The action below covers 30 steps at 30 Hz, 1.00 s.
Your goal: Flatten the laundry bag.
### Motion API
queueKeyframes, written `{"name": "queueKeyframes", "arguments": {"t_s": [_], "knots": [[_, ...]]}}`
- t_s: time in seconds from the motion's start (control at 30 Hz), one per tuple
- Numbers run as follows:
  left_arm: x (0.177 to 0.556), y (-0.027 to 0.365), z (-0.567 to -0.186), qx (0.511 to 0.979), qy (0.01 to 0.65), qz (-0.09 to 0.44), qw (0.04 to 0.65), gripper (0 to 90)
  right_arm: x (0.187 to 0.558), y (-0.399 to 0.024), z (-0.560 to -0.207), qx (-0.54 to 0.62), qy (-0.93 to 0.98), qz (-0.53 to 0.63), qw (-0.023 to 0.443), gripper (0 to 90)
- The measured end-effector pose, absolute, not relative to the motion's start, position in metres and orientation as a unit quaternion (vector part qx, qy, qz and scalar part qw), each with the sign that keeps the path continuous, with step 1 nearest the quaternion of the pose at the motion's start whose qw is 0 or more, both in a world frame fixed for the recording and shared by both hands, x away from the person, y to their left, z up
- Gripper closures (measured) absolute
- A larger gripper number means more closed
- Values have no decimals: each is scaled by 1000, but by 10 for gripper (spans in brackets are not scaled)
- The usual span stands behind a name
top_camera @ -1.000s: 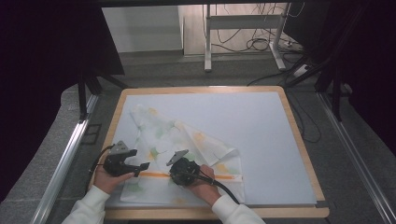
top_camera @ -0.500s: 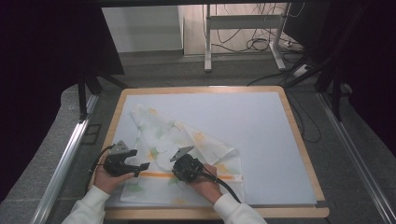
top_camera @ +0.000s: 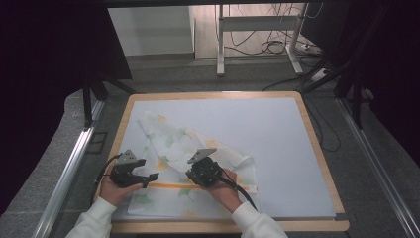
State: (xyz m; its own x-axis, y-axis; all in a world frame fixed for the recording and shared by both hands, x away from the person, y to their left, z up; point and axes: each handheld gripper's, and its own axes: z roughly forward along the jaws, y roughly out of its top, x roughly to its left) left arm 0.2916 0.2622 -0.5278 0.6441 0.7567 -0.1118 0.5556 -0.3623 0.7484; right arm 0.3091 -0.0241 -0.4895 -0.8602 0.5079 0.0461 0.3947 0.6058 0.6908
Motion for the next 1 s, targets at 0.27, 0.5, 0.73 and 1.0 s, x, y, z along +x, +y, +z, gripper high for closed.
{"name": "queueKeyframes", "arguments": {"t_s": [0.27,0.5,0.73,1.0], "knots": [[292,262,-528,815,403,127,397,193,313,-33,-482,263,884,376,84,856],[291,262,-528,815,402,128,397,193,316,-38,-477,267,880,382,88,857],[291,261,-528,816,401,130,395,193,321,-47,-472,276,873,391,93,857],[292,261,-528,818,400,131,393,193,326,-57,-465,284,865,402,100,858]]}}
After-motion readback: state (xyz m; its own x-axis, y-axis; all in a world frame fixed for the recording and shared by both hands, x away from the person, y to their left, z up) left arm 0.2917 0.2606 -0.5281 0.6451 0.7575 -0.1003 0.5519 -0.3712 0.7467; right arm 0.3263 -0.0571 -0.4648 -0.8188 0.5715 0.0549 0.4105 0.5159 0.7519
